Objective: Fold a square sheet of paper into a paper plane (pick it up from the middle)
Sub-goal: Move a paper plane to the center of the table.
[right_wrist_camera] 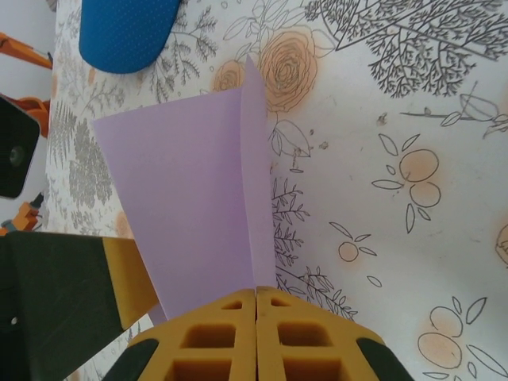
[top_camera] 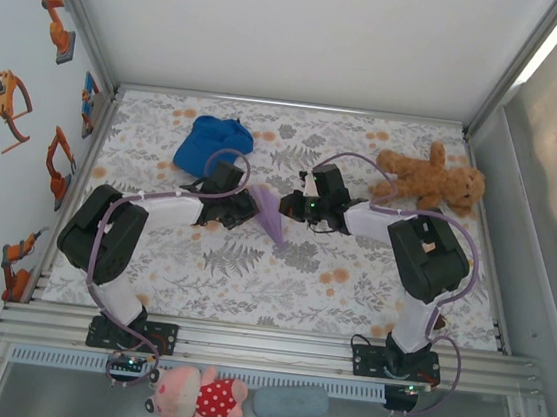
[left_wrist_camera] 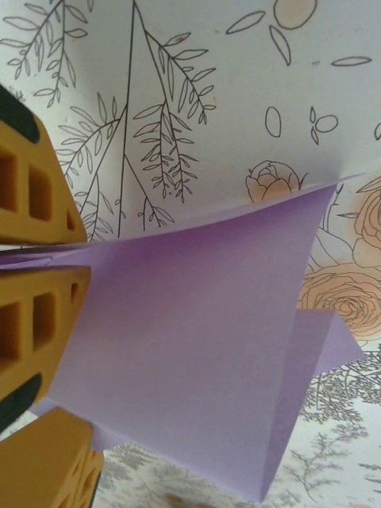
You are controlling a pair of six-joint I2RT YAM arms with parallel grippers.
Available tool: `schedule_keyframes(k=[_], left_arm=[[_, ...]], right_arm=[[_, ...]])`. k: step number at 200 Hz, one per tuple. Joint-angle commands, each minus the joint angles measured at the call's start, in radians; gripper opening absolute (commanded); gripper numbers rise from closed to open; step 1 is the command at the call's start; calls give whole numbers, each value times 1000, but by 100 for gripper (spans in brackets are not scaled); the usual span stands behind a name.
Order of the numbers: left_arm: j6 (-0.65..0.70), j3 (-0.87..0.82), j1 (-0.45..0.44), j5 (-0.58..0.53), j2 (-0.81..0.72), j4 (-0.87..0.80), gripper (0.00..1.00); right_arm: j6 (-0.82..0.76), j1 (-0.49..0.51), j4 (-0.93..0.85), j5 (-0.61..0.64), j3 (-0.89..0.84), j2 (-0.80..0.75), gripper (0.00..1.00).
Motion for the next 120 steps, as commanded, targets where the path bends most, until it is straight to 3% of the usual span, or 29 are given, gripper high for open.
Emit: schedule_keyframes(k=[1, 64, 120], left_arm=[[33, 27, 0, 8, 11, -25, 11], [85, 44, 2, 40, 20, -43, 8], [143, 47, 15, 52, 6, -66, 7]], right_arm=[[-50, -9, -53, -60, 52, 30, 12], [-147, -15, -199, -84, 148, 77, 19], [-153, -38, -196, -45, 114, 42, 1]])
